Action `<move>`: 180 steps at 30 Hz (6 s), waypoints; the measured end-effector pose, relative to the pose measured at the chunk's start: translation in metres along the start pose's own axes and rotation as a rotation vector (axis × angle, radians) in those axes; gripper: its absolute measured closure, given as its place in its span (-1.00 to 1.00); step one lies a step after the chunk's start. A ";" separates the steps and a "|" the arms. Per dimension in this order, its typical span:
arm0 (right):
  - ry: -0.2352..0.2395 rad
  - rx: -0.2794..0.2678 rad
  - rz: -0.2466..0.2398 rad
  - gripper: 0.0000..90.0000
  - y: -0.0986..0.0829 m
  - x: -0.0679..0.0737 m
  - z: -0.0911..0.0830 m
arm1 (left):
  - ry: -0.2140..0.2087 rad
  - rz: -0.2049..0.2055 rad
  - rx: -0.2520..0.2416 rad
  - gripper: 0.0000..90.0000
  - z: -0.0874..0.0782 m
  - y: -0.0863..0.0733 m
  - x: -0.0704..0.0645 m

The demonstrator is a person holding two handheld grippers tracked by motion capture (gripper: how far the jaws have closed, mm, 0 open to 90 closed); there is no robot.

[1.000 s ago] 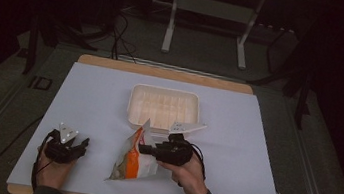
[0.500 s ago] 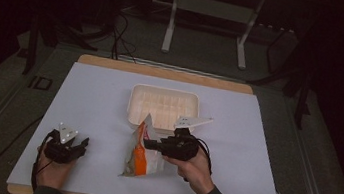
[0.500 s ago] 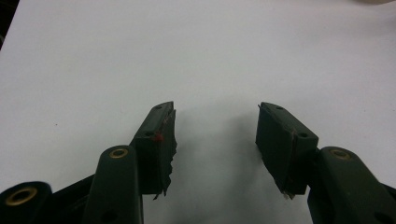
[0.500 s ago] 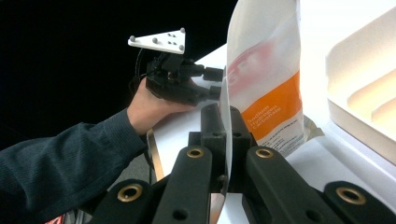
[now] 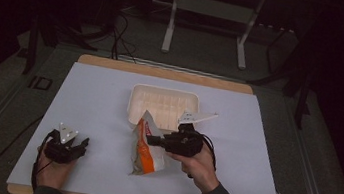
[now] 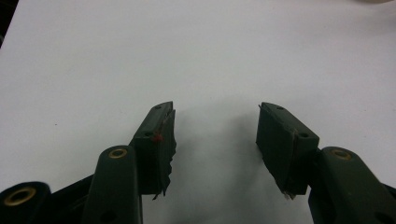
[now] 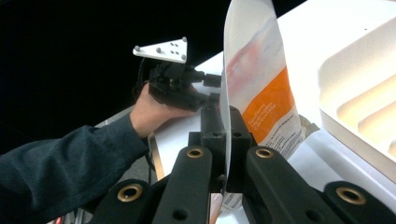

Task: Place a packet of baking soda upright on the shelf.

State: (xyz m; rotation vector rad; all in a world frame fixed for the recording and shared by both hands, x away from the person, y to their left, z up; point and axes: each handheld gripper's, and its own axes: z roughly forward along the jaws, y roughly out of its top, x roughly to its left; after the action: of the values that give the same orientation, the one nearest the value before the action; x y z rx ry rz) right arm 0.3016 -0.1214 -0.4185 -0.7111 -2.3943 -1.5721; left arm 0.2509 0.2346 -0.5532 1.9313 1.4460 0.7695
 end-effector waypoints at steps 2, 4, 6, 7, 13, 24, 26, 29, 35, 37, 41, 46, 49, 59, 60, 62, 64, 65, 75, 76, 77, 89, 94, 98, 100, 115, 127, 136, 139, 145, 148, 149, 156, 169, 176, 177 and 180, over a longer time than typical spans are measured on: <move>0.001 -0.005 0.003 1.00 0.001 0.000 -0.001 | 0.000 0.000 0.000 0.03 0.000 0.000 0.000; -0.001 -0.006 0.000 1.00 0.002 0.000 -0.002 | 0.000 0.001 -0.001 0.03 0.000 0.000 0.000; 0.000 -0.010 0.001 1.00 0.003 0.000 -0.002 | 0.000 0.000 0.000 0.03 0.000 0.000 0.000; 0.001 -0.010 0.000 1.00 0.004 0.000 -0.002 | 0.000 0.000 0.000 0.03 0.000 0.000 0.000; 0.010 -0.027 0.009 1.00 0.008 0.001 -0.005 | -0.001 0.001 0.001 0.03 0.000 0.000 0.000; 0.008 -0.060 0.011 1.00 0.018 0.002 -0.011 | 0.000 -0.002 -0.002 0.03 0.000 0.000 0.000; 0.004 -0.065 0.013 1.00 0.020 0.001 -0.012 | -0.001 -0.002 -0.002 0.03 0.000 0.000 0.001; 0.000 -0.073 0.011 1.00 0.022 0.001 -0.013 | -0.001 -0.001 -0.002 0.03 0.000 0.000 0.000; -0.010 -0.102 0.009 1.00 0.033 0.001 -0.021 | -0.001 -0.006 -0.003 0.03 0.000 0.000 0.001; -0.015 -0.107 0.005 1.00 0.036 0.002 -0.023 | -0.001 -0.006 -0.003 0.02 0.000 0.000 0.001; -0.029 -0.117 -0.004 1.00 0.043 0.003 -0.027 | -0.001 -0.005 -0.003 0.02 0.000 0.000 0.001; -0.037 -0.140 -0.002 1.00 0.052 0.002 -0.032 | -0.001 -0.005 -0.003 0.02 0.000 0.000 0.001; -0.050 -0.144 -0.010 1.00 0.057 0.002 -0.035 | -0.001 -0.004 -0.001 0.02 0.000 0.000 0.001; -0.106 -0.156 -0.008 1.00 0.067 -0.004 -0.035 | -0.001 -0.006 -0.002 0.02 0.000 0.000 0.001; -0.108 -0.157 -0.003 1.00 0.068 -0.005 -0.035 | -0.001 -0.006 -0.002 0.02 0.000 0.000 0.001; -0.114 -0.160 0.005 1.00 0.069 -0.008 -0.035 | -0.001 -0.006 -0.002 0.02 0.000 0.000 0.001; -0.121 -0.163 0.011 1.00 0.071 -0.010 -0.035 | -0.001 -0.005 -0.001 0.02 0.000 0.000 0.001; -0.126 -0.164 0.011 1.00 0.072 -0.011 -0.035 | -0.001 -0.005 -0.001 0.02 0.000 0.000 0.001; -0.170 -0.161 0.018 1.00 0.081 -0.019 -0.037 | -0.001 -0.007 0.001 0.02 0.000 0.000 0.000; -0.174 -0.160 0.021 1.00 0.082 -0.020 -0.037 | 0.000 -0.007 0.000 0.02 0.000 0.000 0.000; -0.178 -0.162 0.021 1.00 0.082 -0.021 -0.038 | 0.000 -0.006 0.000 0.02 0.000 0.000 0.001; -0.231 -0.177 0.053 1.00 0.089 -0.038 -0.039 | -0.001 -0.007 -0.001 0.02 0.000 0.000 0.001; -0.251 -0.182 0.064 1.00 0.091 -0.044 -0.038 | -0.001 -0.007 0.000 0.02 0.000 0.000 0.001; -0.290 -0.181 0.059 1.00 0.094 -0.053 -0.035 | -0.001 -0.007 -0.001 0.02 0.000 0.000 0.000; -0.305 -0.181 0.060 1.00 0.094 -0.057 -0.032 | -0.001 -0.004 -0.001 0.02 0.001 0.000 0.000; -0.414 -0.187 0.096 1.00 0.096 -0.069 -0.012 | -0.001 -0.005 -0.001 0.02 0.000 0.000 0.000; -0.462 -0.187 0.117 1.00 0.085 -0.072 -0.004 | -0.001 -0.001 0.002 0.02 0.000 0.000 0.001; -0.472 -0.221 0.155 1.00 0.079 -0.072 0.001 | 0.001 -0.001 -0.001 0.02 0.000 0.000 0.001; -0.473 -0.227 0.162 1.00 0.077 -0.072 0.003 | 0.001 -0.003 -0.001 0.02 0.000 0.000 0.000; -0.482 -0.232 0.174 1.00 0.074 -0.073 0.007 | 0.002 -0.003 -0.002 0.02 0.000 0.000 0.000; -0.479 -0.233 0.180 1.00 0.073 -0.075 0.008 | 0.002 -0.001 0.000 0.02 0.000 0.000 0.000; -0.480 -0.232 0.182 1.00 0.073 -0.075 0.008 | 0.003 -0.002 -0.002 0.02 0.000 0.000 0.000; -0.484 -0.233 0.202 1.00 0.075 -0.078 0.010 | 0.003 -0.003 -0.003 0.02 0.000 0.000 0.000; -0.494 -0.244 0.246 1.00 0.076 -0.085 0.013 | 0.002 0.001 -0.001 0.02 0.000 0.000 0.000; -0.499 -0.247 0.258 1.00 0.077 -0.087 0.016 | 0.001 0.002 0.000 0.02 0.000 0.000 0.000; -0.500 -0.247 0.260 1.00 0.077 -0.088 0.017 | 0.001 0.002 0.000 0.02 0.000 0.000 0.000; -0.505 -0.247 0.265 1.00 0.077 -0.089 0.018 | 0.000 0.002 0.000 0.02 0.000 0.000 0.000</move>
State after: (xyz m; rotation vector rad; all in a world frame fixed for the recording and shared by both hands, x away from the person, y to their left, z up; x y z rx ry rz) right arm 0.4183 -0.1052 -0.3998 -1.5686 -2.2926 -1.7476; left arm 0.2511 0.2341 -0.5532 1.9334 1.4445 0.7708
